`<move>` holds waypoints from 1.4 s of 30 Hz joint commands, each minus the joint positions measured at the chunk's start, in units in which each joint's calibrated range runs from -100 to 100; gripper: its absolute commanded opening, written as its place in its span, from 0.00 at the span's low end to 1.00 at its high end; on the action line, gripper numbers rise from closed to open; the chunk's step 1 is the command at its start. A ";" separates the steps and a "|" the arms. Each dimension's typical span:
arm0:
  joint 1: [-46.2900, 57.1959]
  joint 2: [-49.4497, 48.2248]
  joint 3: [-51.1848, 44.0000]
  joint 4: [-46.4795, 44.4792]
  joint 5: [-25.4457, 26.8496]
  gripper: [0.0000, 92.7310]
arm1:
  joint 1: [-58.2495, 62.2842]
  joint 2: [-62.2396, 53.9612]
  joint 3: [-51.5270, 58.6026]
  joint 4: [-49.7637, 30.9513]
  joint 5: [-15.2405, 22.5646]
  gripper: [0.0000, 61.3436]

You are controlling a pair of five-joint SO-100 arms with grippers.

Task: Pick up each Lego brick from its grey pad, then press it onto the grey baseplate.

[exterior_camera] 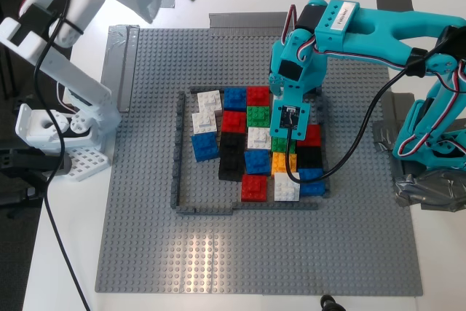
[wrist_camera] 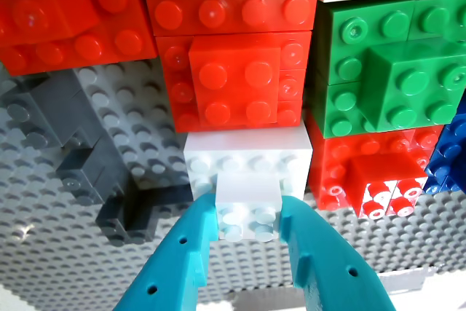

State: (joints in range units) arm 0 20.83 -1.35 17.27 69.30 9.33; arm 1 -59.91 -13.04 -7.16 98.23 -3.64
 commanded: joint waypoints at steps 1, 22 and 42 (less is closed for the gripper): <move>0.39 -0.11 -1.24 -0.47 -0.17 0.00 | -3.31 3.86 -9.41 0.87 0.93 0.00; 0.24 -0.36 -1.24 -0.63 -0.02 0.10 | -8.90 27.72 -38.40 -4.98 3.37 0.00; 0.97 -7.23 -11.81 7.91 0.27 0.15 | -15.72 19.13 -18.62 -17.51 3.08 0.00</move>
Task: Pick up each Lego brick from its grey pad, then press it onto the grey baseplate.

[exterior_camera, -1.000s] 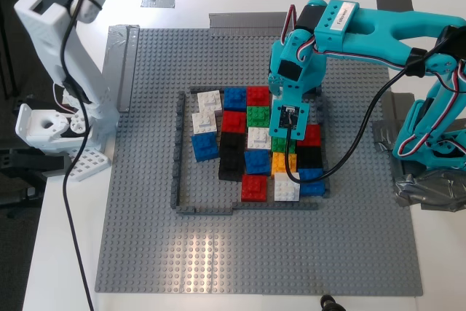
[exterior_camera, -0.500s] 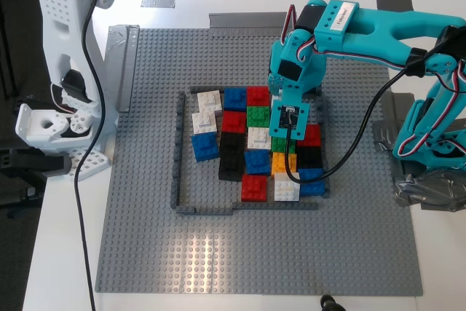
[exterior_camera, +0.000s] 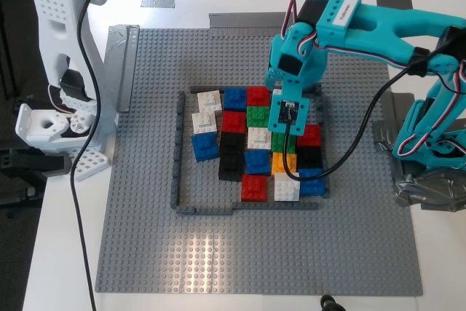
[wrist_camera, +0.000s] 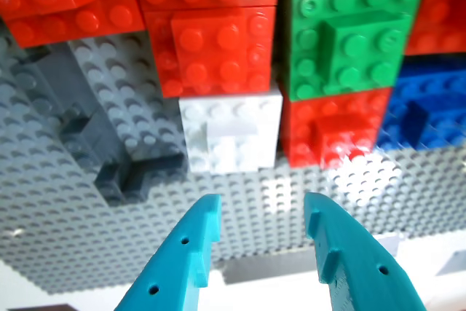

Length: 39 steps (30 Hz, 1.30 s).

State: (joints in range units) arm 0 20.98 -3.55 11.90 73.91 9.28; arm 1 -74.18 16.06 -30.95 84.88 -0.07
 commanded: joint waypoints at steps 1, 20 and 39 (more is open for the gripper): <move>1.26 -5.81 -7.52 4.44 0.32 0.14 | -1.59 -11.17 6.88 -4.97 -0.54 0.00; 43.62 -12.33 -10.50 3.63 5.79 0.00 | -0.14 -24.65 21.42 -3.43 0.34 0.00; 52.76 -13.10 0.42 -7.03 -6.52 0.00 | 0.88 -23.01 22.05 -3.02 1.07 0.00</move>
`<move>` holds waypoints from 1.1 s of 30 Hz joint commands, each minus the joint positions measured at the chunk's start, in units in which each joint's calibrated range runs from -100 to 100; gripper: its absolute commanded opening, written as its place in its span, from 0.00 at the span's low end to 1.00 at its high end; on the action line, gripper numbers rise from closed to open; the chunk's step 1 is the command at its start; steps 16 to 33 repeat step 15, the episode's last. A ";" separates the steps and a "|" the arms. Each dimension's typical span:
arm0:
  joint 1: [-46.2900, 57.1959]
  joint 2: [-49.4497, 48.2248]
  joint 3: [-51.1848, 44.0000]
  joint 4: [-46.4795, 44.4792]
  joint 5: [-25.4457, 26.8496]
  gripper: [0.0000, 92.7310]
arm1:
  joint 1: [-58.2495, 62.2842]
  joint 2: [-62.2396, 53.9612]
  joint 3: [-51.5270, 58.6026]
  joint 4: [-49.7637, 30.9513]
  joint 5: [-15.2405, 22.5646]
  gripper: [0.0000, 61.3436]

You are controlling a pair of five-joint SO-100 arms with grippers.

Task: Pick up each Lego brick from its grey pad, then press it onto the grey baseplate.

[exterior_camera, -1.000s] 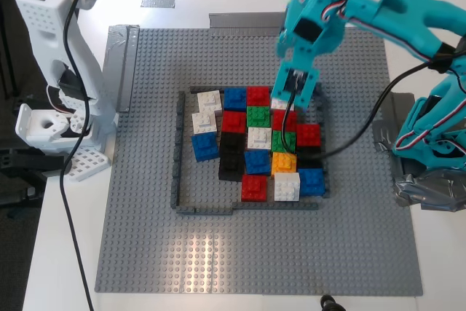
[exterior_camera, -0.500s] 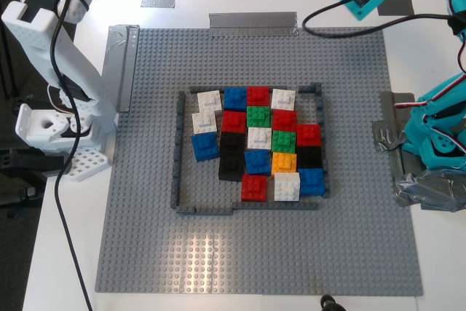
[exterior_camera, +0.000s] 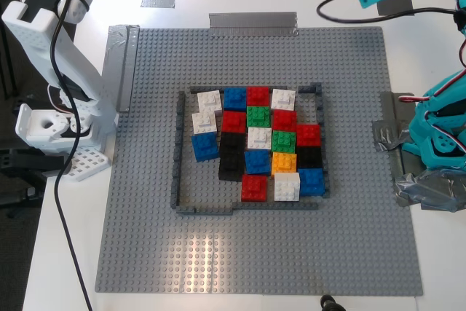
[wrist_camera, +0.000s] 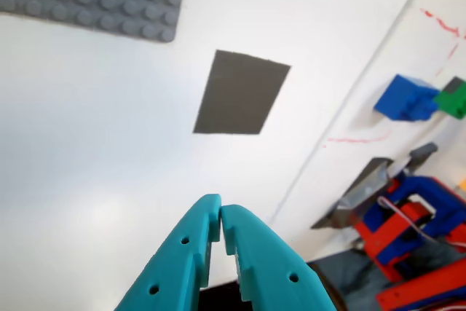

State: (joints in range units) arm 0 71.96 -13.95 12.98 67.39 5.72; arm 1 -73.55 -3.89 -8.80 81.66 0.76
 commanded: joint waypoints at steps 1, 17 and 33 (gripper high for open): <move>2.44 -2.70 -1.01 -0.51 -3.89 0.00 | 0.17 -3.07 -0.09 0.20 0.24 0.00; 5.99 -2.02 1.43 0.14 -8.87 0.00 | 0.39 -3.67 0.72 0.69 0.24 0.00; 5.99 -2.02 1.43 0.14 -8.87 0.00 | 0.39 -3.67 0.72 0.69 0.24 0.00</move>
